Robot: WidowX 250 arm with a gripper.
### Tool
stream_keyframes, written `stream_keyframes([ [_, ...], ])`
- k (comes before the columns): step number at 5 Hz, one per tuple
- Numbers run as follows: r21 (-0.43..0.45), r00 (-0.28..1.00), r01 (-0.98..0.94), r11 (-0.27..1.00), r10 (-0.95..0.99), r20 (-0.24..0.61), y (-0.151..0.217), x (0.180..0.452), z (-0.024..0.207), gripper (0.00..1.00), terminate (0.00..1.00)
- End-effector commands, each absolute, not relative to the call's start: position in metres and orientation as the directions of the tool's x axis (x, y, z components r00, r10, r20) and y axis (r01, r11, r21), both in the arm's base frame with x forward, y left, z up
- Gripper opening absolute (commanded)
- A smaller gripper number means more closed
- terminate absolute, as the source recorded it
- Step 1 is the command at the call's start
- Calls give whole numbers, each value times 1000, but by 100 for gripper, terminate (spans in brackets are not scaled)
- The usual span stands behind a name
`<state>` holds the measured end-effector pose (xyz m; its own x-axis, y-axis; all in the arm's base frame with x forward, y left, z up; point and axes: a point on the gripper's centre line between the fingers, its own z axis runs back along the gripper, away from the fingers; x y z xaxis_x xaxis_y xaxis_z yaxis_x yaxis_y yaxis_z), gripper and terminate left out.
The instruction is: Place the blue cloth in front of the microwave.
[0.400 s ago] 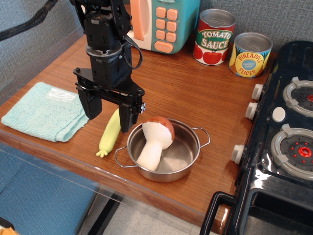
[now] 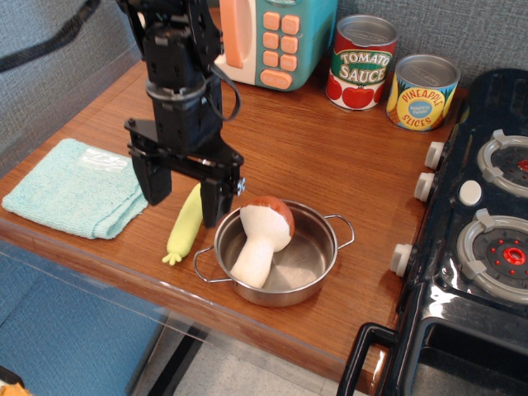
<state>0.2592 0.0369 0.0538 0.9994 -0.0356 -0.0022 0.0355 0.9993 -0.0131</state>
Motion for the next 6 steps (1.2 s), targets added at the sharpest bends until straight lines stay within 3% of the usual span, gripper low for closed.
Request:
stream_keyframes([
  [1, 74, 997, -71, 995, 68, 38, 103, 247, 64, 100, 0],
  [2, 121, 995, -93, 988, 88, 46, 144, 234, 60, 100, 0],
  [3, 107, 994, -104, 989, 98, 56, 176, 231, 47, 100, 0],
  [6, 106, 998, -21, 994, 15, 61, 180, 248, 17, 100, 0],
])
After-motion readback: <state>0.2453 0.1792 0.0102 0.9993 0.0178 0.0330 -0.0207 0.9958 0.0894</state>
